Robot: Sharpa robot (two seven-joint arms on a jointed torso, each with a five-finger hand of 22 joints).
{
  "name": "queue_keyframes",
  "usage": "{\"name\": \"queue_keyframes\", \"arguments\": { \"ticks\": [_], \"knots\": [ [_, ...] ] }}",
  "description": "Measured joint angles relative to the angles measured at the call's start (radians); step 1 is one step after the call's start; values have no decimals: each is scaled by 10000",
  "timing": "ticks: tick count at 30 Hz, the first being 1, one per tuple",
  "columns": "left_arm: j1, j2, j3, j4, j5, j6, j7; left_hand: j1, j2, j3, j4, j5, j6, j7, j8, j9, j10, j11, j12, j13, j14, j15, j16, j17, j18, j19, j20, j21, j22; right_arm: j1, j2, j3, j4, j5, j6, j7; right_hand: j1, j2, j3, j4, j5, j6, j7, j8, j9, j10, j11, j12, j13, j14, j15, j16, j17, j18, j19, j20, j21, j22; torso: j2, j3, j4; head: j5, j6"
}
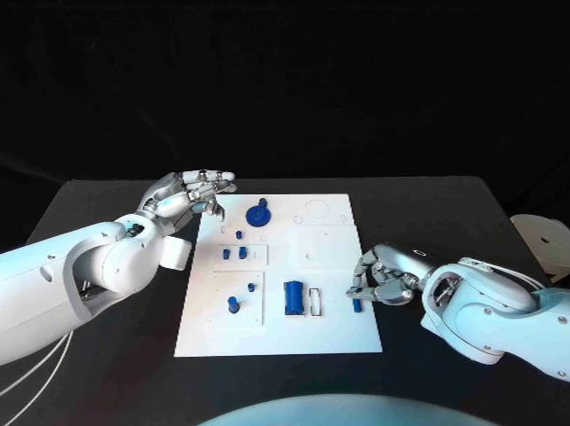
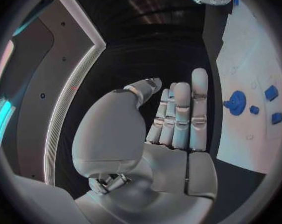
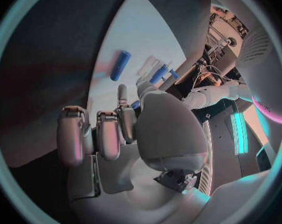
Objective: Assemble the parts on the task board
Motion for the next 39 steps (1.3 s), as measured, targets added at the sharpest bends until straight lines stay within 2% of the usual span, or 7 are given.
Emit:
{"name": "queue_keyframes", "arguments": {
  "ticks": [7,10,13,15,29,33,39],
  "knots": [
    [0,-4,0,10,-8,9,-1,0,0,0,0,0,0,0,0,0,0,0,0,-1,0,0,0,0,0,0,0,0,0,-208,-11,-10,50,-498,2,-384,-127,-9,-84,28,208,73,2,-40,0,0,0,0,-1,0,0,0,-1,1,-1,71,0,-1,4,5,14,-57,-6],
    [0,-12,-1,11,-12,13,-1,0,0,0,0,0,0,0,0,1,0,0,0,-1,0,0,0,0,-1,0,0,0,0,-273,23,-13,37,-656,10,-537,-409,93,-214,45,248,168,-20,-40,7,0,0,0,-1,0,0,0,-1,0,-1,71,0,-1,4,7,30,-69,-7],
    [0,-23,-1,11,-15,16,-2,0,0,0,0,0,0,0,0,0,0,0,0,-2,0,0,0,0,0,0,0,0,1,-317,60,-13,3,-794,18,-675,-755,50,-475,27,714,224,-76,-40,60,0,0,0,-1,0,0,0,-1,0,0,71,0,-2,5,7,41,-74,-21],
    [0,-29,-1,11,-16,17,-2,0,0,0,0,0,0,0,0,1,0,0,0,-2,0,0,0,0,-1,0,0,0,1,-356,98,-13,-24,-887,27,-770,-753,53,-522,26,830,241,-93,-40,71,0,0,-18,-1,0,0,0,-2,0,-1,71,0,-2,6,7,40,-76,-23],
    [0,-53,-1,16,-23,35,-5,0,0,-29,28,0,0,0,0,1,0,0,0,-3,0,0,0,-16,0,0,0,0,-9,-487,327,10,-191,-1399,76,-1188,-778,78,-605,27,843,326,-105,-32,147,0,-1,-37,-1,0,-1,0,-3,0,-1,70,1,-4,12,12,35,-47,-47],
    [0,-54,-1,16,-24,45,-7,0,0,-29,28,0,0,0,0,1,0,0,0,-3,0,0,0,-16,-1,0,0,0,-9,-546,481,34,-246,-1519,72,-1231,-756,61,-664,-31,843,404,-149,57,210,2,-3,-37,-1,0,-1,0,-3,0,-1,70,1,-4,12,15,35,-46,-58],
    [-1,-60,-1,14,-26,63,-13,0,0,-28,28,0,0,0,0,1,0,0,0,5,0,0,0,-15,-1,0,0,0,-9,-627,651,57,-274,-1682,44,-1246,-96,82,-670,-76,843,426,-168,60,258,38,-38,-37,-1,0,-1,0,-4,1,-1,69,1,-5,9,13,42,-57,-73]
  ]
}}
